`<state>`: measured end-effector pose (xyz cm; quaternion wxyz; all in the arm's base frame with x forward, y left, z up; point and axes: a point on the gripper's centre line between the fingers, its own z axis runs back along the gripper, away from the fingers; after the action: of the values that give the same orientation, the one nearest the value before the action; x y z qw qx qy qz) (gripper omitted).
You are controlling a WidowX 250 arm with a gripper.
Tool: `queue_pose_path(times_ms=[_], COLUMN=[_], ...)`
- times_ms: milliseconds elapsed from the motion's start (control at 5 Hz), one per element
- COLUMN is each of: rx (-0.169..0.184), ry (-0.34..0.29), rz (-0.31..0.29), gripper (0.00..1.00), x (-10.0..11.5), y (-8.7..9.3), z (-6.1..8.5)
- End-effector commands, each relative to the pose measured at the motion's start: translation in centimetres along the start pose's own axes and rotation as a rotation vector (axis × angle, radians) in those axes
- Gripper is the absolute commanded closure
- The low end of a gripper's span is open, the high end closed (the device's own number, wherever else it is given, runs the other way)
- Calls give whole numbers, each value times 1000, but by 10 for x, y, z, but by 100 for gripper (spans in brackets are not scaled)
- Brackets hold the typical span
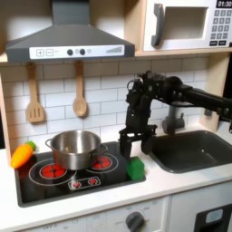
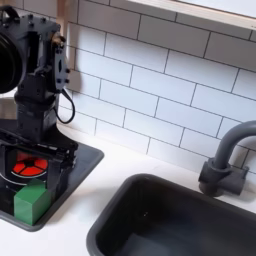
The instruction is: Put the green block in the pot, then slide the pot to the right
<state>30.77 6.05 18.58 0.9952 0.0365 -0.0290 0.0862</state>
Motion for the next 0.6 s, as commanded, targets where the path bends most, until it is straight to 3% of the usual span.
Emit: queue_pose_path(times_ms=[0,400], rx=[9,13], ry=[13,14], rz=[-2,-18], gripper=[0,0], x=[-2,2], y=[0,1], z=[-9,-18])
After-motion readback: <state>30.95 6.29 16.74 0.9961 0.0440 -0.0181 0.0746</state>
